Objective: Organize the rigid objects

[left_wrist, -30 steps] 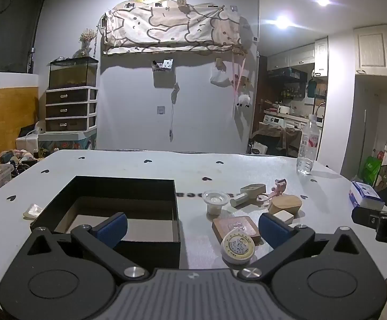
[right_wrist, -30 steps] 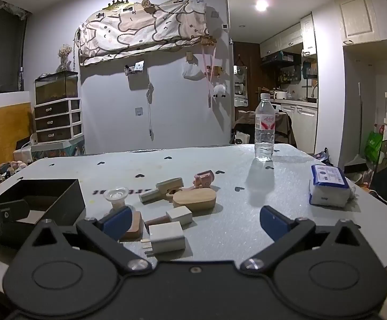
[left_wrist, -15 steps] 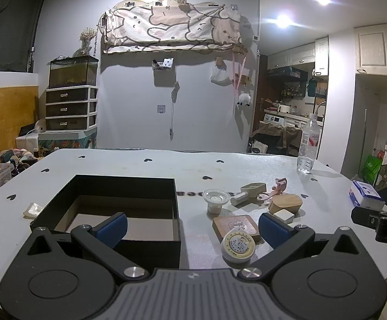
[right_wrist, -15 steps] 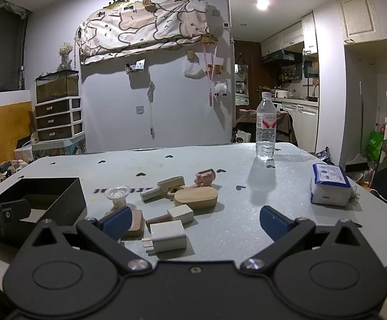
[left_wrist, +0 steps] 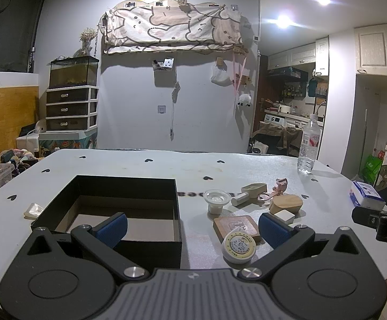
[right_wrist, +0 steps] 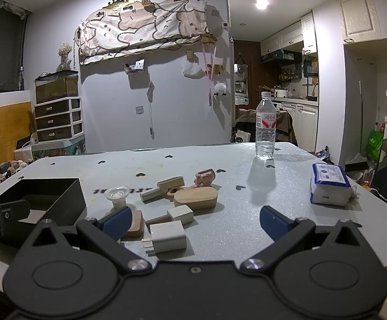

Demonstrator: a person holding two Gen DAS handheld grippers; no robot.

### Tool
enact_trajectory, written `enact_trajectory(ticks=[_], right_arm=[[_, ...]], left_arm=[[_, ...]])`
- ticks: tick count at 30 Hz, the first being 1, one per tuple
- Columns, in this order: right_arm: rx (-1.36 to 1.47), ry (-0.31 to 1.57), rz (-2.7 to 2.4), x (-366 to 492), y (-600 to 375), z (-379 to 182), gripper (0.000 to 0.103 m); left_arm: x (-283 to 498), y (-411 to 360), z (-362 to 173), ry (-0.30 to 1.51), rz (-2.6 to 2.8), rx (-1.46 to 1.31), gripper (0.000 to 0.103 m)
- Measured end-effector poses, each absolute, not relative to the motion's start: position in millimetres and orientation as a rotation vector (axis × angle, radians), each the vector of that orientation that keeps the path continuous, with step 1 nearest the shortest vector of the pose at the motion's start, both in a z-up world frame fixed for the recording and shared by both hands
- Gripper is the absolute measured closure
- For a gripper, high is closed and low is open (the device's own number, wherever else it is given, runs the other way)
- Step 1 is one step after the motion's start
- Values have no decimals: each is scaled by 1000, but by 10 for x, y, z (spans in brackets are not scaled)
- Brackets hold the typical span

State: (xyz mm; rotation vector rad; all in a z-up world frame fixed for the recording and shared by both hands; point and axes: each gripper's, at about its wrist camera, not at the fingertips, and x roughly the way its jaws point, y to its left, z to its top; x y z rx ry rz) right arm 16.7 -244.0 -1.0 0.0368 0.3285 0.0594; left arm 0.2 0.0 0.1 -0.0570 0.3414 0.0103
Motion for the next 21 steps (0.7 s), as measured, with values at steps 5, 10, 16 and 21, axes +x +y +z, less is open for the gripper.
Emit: enact_trajectory(ticks=[5, 10, 16, 21], right_arm=[[38, 330, 58, 164, -2441, -7, 0], [39, 334, 60, 176, -2448, 9, 0], [40, 334, 59, 177, -2457, 10, 0], [40, 334, 59, 178, -2456, 10, 0]], left_arm=[[3, 1, 0, 344, 10, -57, 0], [2, 0, -1, 343, 11, -57, 0], [3, 0, -1, 344, 10, -57, 0], [4, 1, 0, 345, 10, -57, 0]])
